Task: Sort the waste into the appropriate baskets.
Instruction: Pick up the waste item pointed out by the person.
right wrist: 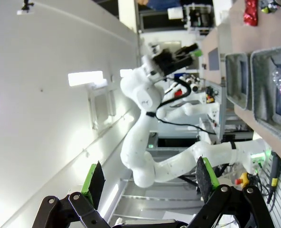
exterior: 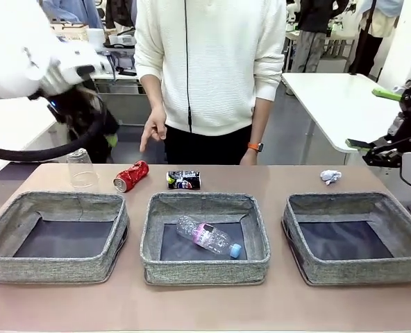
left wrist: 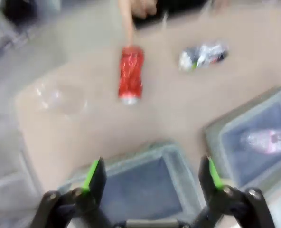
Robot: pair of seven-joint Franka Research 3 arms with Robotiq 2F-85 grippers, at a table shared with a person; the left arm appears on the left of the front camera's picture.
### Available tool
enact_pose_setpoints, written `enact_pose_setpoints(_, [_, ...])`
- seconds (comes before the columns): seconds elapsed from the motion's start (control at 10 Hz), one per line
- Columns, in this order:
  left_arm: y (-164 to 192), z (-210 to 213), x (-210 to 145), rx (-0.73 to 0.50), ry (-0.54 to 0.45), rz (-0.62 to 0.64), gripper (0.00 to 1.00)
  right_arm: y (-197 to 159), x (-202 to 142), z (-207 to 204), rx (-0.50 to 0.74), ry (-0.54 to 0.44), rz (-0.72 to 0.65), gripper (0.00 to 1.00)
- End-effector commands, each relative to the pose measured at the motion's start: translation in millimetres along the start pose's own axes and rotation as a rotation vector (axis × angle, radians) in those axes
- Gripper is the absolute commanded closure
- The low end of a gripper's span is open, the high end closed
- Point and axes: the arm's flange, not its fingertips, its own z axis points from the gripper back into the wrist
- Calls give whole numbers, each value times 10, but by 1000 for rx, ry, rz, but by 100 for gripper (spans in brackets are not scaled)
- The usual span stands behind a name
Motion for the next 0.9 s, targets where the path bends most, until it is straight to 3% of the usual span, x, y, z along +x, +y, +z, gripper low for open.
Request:
enact_pose_setpoints(0.0, [-68,349,-94,-31,-165,18,0,-9,-24,28,-4,15,24,0])
enact_pose_setpoints(0.1, [-68,349,-94,-31,-165,18,0,-9,-24,28,-4,15,24,0])
enact_pose_setpoints(0.2, [57,-89,66,-1,14,-1,0,-9,-24,28,-4,15,24,0])
enact_pose_setpoints(0.4, [0,-298,56,78,54,-26,0,-9,-24,28,-4,15,24,0])
enact_pose_setpoints(0.6, [-5,-496,385,68,76,-86,0,-9,-24,28,-4,15,24,0])
enact_pose_setpoints(0.8, [169,-807,755,43,140,-8,0,-9,-24,28,-4,15,24,0])
